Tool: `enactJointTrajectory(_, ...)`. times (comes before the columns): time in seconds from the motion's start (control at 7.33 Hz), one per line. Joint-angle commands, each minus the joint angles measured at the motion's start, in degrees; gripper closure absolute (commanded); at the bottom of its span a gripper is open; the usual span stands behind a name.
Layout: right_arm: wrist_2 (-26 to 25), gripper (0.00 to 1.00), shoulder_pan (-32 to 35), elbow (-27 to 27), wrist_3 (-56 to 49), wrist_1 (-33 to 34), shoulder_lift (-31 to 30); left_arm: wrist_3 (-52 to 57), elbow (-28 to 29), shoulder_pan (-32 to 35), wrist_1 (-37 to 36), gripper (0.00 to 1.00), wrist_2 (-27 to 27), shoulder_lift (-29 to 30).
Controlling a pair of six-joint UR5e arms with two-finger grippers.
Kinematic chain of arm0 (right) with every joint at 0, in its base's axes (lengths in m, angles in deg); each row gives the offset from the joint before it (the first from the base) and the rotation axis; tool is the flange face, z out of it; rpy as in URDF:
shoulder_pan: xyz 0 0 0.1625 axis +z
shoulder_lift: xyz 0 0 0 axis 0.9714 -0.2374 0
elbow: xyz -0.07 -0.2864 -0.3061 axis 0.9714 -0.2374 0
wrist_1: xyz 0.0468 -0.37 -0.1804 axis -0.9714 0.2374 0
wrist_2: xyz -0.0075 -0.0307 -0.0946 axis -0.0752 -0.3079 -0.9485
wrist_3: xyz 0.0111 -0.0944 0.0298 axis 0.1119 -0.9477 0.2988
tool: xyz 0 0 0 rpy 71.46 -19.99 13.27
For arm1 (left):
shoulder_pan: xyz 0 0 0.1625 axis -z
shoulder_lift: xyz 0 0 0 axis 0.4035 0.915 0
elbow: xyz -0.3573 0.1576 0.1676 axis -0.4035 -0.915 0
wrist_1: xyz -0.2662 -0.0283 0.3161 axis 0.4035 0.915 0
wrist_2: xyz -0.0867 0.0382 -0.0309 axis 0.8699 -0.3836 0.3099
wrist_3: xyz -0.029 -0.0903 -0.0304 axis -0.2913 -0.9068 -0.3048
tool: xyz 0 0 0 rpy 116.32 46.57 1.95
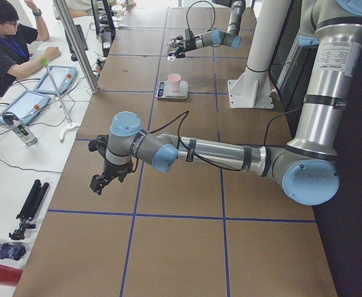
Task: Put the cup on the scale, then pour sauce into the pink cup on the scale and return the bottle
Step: 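Tip the bottle upright and carry it back to its spot with the right gripper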
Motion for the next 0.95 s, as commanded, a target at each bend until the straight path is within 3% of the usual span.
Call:
enactJointTrajectory(0.0, 5.84, 1.0, 3.79, 4.16, 5.74, -0.06, -5.16, -0.2, 0.31, 0.42, -0.43, 0.0, 0.55, -2.22)
enactJointTrajectory(0.27, 10.16, 1.0, 5.74, 4.35, 14.0, -2.33, -7.62, -0.47, 1.02, 0.77, -3.4, 0.0, 3.28, -1.45)
enactJointTrajectory(0.41, 10.52, 1.0, 5.66, 3.92, 15.33, -8.87, -11.29, -0.56, 1.1, 0.68, -3.42, 0.0, 3.28, -1.35)
enactJointTrajectory(0.82, 11.57, 1.0, 5.66, 1.46, 15.52, -9.73, -12.21, -0.56, 1.28, 0.77, -3.42, 0.0, 3.28, -1.35)
